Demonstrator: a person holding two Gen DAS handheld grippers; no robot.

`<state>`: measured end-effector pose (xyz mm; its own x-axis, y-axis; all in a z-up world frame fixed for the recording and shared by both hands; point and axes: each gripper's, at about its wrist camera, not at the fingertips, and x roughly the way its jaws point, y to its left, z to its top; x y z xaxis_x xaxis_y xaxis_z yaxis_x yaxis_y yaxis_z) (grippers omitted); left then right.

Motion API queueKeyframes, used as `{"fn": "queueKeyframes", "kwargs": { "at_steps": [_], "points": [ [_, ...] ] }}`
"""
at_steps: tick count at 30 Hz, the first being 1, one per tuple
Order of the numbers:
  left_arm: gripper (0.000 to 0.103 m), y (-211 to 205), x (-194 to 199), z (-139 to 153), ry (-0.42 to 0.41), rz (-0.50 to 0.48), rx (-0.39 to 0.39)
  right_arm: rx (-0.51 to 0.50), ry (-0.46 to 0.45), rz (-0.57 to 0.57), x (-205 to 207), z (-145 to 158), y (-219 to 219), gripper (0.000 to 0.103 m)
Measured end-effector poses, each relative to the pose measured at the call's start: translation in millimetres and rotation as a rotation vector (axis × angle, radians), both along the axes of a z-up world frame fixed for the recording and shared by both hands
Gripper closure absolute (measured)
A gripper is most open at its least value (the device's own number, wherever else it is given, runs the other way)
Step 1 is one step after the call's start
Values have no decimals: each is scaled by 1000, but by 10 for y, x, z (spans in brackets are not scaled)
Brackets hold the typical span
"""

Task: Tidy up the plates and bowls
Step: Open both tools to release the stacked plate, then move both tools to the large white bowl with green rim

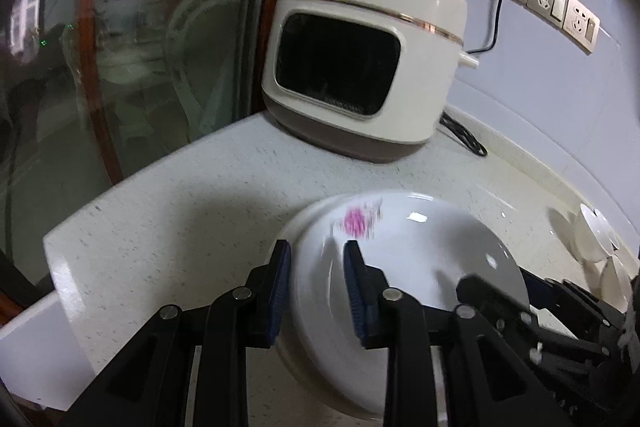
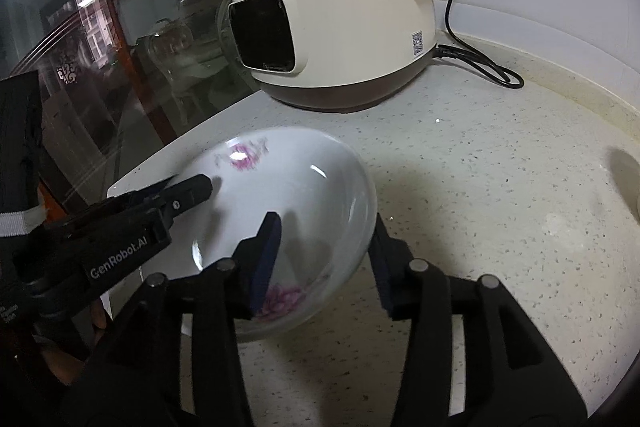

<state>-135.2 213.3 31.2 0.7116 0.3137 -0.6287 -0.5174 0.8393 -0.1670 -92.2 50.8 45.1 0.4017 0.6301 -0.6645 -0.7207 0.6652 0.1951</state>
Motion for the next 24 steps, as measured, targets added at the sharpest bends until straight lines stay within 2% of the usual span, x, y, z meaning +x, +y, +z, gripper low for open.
{"fn": "queueKeyframes", "kwargs": {
  "at_steps": [1,2,3,7,9,11,13,15,17,19,24],
  "points": [
    [71,-15,-7,42,-7,15,36,3,-14,0,-18,15,-6,35],
    [68,-19,-10,59,-8,20,52,4,-22,1,-28,22,-4,34],
    [63,-18,1,79,-8,16,60,3,-25,3,-34,25,1,33],
    [59,48,23,73,-5,26,30,7,-26,14,-38,30,14,33],
    [45,77,8,74,-11,39,20,19,-52,39,-88,56,22,33],
    [36,71,-64,113,-38,49,8,21,-79,62,-137,80,33,31],
    [30,35,-116,156,-67,48,14,16,-82,32,-99,86,-7,31],
    [18,-35,-159,219,-96,44,42,38,-64,-8,-23,103,-97,31],
    [17,-107,-176,268,-113,31,69,74,-46,-58,72,137,-230,30],
    [16,-187,-153,286,-112,6,80,109,-44,-98,143,175,-363,24],
    [15,-374,-55,230,-72,-74,49,167,-97,-170,198,260,-608,16]
  ]
}}
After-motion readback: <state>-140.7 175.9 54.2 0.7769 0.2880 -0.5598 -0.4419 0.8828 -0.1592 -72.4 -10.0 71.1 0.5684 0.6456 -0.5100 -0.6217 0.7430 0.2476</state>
